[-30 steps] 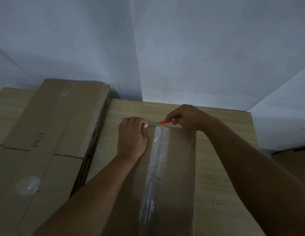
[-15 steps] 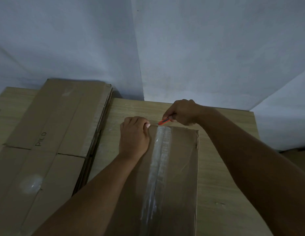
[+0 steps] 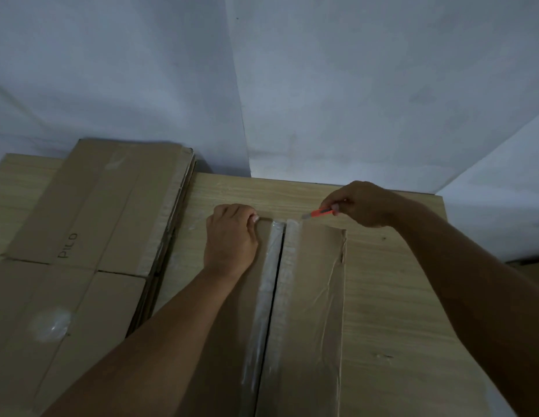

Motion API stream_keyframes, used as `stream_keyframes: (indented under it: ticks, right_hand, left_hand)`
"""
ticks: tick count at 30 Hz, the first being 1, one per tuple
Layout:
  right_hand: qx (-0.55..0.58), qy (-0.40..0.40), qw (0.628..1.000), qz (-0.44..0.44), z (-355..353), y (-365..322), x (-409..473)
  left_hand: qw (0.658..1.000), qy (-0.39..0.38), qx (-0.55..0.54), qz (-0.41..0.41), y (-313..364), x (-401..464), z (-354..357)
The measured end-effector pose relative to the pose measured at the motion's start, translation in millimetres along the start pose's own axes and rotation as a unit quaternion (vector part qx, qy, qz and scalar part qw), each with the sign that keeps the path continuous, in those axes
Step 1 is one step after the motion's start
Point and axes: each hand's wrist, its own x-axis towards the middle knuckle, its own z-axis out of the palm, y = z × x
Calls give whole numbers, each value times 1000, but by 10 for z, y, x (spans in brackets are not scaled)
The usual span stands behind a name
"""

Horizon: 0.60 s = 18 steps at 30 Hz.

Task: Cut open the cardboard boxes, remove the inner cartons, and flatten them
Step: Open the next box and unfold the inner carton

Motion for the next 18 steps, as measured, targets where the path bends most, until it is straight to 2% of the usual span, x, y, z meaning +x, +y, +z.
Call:
stream_keyframes:
  ticks: [3,7,9,14,18]
  right_hand:
    - [100,116,988,34,143,56,-202]
    - [248,183,944,118,601,113,-430]
    - [246,221,928,172,876,79,-597]
    - [223,332,882,251,1528,-168,-1209]
    - [186,358,850,340,2115,-350,-1717]
  left_hand:
    - [1000,-12,-9,-9,-12,9,9]
    - [997,-22,-68,-25,-30,-20,0]
    - [992,-19,-121,-28,-41,-18,-66]
    - [998,-8,-61,17,-94,-175,-343]
    - [996,-17,-78,38,-98,-740,-531]
